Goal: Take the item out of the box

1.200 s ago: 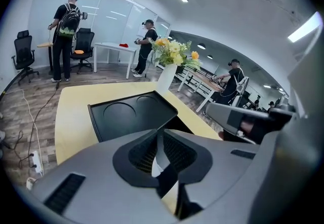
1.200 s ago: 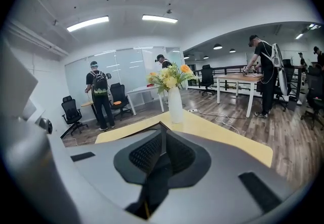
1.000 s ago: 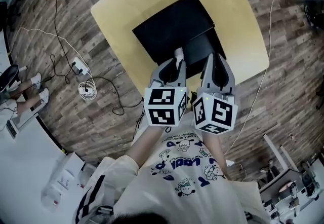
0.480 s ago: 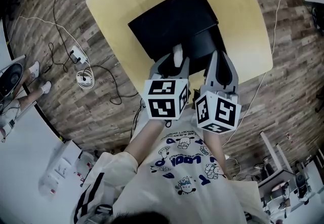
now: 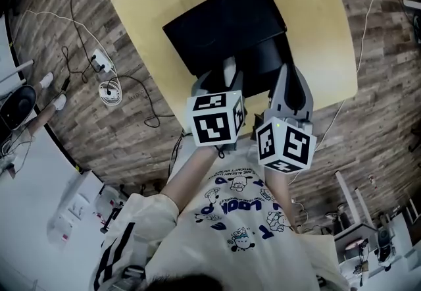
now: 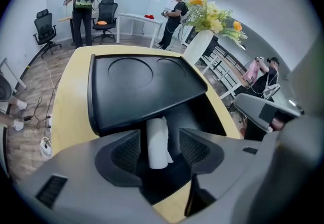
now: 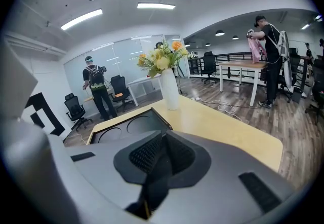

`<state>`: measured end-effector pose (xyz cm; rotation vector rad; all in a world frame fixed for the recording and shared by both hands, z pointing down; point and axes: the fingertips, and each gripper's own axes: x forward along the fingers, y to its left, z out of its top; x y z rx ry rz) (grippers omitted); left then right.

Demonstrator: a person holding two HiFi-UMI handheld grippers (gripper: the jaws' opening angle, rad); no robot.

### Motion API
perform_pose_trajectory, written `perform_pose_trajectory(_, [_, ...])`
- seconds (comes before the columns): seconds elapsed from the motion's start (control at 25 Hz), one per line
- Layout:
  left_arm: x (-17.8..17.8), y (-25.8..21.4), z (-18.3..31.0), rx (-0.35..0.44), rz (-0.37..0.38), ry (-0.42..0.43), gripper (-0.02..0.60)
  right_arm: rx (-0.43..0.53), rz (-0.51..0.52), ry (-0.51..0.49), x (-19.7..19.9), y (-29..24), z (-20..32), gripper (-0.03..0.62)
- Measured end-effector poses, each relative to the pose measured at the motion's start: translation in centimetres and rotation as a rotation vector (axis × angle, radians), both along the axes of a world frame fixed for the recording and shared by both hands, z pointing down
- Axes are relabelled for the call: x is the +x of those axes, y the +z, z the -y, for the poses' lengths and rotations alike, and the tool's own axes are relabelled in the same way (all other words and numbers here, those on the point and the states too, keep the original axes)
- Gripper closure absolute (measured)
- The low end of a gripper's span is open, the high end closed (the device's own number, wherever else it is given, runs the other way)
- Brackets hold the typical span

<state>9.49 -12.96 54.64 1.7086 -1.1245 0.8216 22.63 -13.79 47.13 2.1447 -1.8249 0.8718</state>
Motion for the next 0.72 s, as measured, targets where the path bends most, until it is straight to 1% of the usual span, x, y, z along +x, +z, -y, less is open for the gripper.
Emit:
perform_pose_trajectory(0.12, [-0.5,0.9,0.0,-0.027,0.041,-0.031,0.348,-0.009,0.007,-0.004,0.2,0.5,0.1,0.551])
perform_pose_trajectory(0.2, [-0.6,1.3,0.0,-0.046,0.053,-0.035,0.347,-0.015,0.011,-0.001,0.3,0.8,0.2,0.551])
perform_pose_trajectory(0.4, [-0.3,1.8,-0.3,-0.087,0.064,-0.038,0.345,-0.025,0.019,0.0,0.5,1.3,0.1,0.551])
perform_pose_trajectory(0.64, [0.7,2.1,-0.5,-0.11,0.06,-0.028,0.346,-0.029,0.028,0.0,1.0,1.6,0.2,0.551])
perform_pose_trajectory(0.72, [0.7,2.4,-0.4,-0.118,0.07,-0.032,0.347,-0.031,0.029,0.002,1.2,1.7,0.2,0.549])
